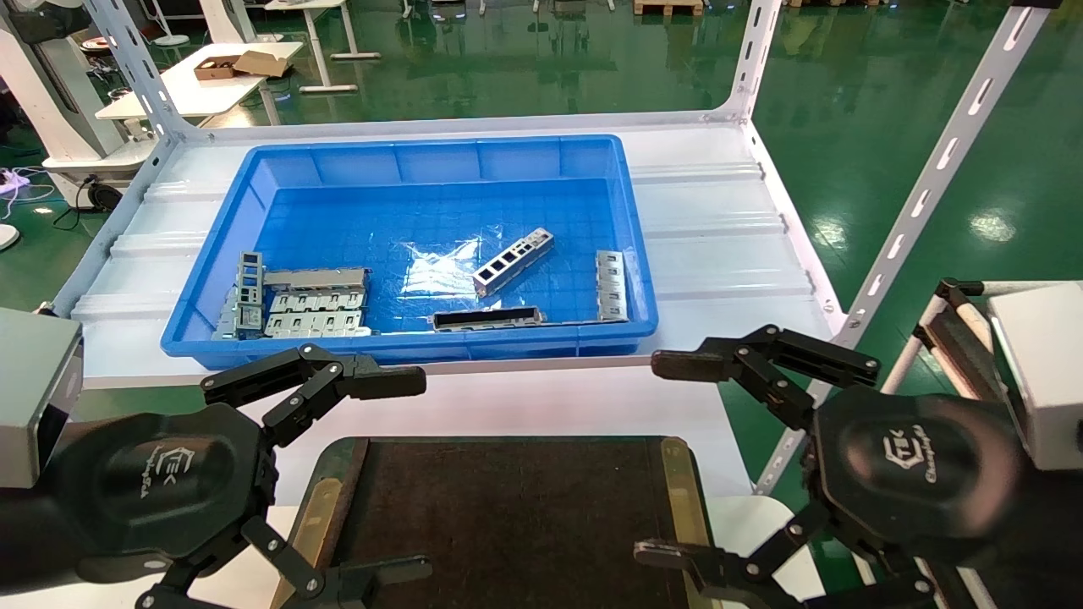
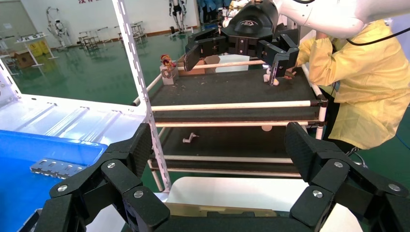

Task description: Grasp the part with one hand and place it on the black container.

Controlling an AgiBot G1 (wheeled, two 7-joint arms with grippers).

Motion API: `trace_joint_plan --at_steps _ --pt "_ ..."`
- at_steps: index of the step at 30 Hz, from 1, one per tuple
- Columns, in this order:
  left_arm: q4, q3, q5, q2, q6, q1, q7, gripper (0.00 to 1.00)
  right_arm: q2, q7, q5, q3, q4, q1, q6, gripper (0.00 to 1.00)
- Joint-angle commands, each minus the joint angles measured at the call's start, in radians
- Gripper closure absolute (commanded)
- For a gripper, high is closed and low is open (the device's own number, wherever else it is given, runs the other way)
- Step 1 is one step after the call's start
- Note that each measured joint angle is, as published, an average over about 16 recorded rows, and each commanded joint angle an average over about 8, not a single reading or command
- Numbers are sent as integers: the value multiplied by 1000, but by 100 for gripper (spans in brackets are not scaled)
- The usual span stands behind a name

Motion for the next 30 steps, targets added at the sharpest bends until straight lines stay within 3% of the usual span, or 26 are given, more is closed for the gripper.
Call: trace_joint_plan --at_steps 1,17,24,30 --pt "0 0 -1 -1 1 1 0 0 0 0 0 0 0 0 0 0" --pt "56 37 128 79 -119 -81 16 0 0 0 0 0 0 0 0 0" --pt "175 85 260 188 -224 -186 50 0 0 0 0 0 0 0 0 0" --pt "360 130 375 320 -336 -297 102 0 0 0 0 0 0 0 0 0"
